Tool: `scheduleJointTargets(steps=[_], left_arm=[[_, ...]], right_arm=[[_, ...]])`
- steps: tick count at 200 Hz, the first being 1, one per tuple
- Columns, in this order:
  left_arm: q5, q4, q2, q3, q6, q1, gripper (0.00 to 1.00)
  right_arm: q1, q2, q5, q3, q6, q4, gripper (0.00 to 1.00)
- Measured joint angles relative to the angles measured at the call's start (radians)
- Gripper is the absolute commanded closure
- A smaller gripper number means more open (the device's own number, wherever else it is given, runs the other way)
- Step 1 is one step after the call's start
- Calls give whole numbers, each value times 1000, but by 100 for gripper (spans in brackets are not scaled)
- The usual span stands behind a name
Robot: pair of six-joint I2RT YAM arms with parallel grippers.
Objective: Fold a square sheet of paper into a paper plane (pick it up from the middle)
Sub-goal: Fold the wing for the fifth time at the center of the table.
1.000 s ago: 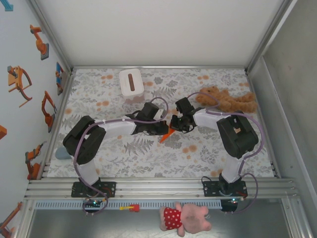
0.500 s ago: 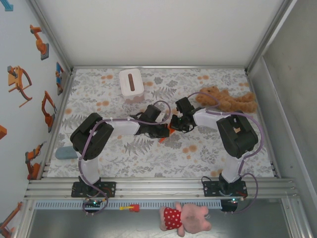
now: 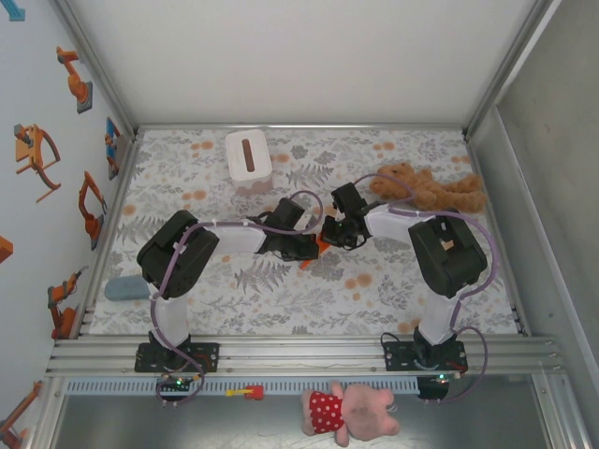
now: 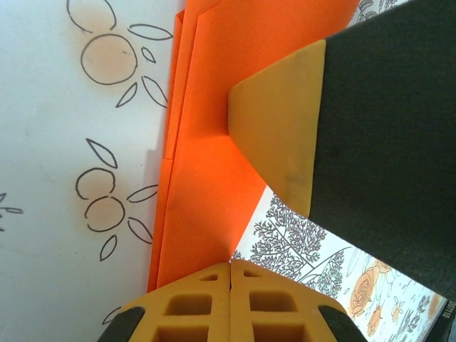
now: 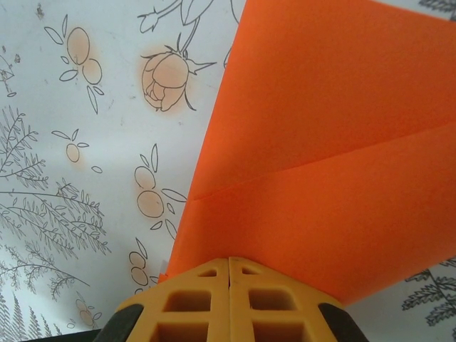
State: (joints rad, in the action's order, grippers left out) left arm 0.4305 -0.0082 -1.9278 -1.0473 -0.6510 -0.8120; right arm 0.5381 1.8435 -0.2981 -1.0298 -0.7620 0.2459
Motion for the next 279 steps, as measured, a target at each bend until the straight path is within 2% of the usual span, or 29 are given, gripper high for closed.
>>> scheduleJointTargets(steps=[152, 279], left_arm=[[55, 71, 48, 108, 37, 43, 100], [36, -14, 106, 146, 145, 53, 100]], right_arm=[[-1, 11, -13, -5, 5, -7, 98], [-1, 17, -35, -8, 16, -12, 98]])
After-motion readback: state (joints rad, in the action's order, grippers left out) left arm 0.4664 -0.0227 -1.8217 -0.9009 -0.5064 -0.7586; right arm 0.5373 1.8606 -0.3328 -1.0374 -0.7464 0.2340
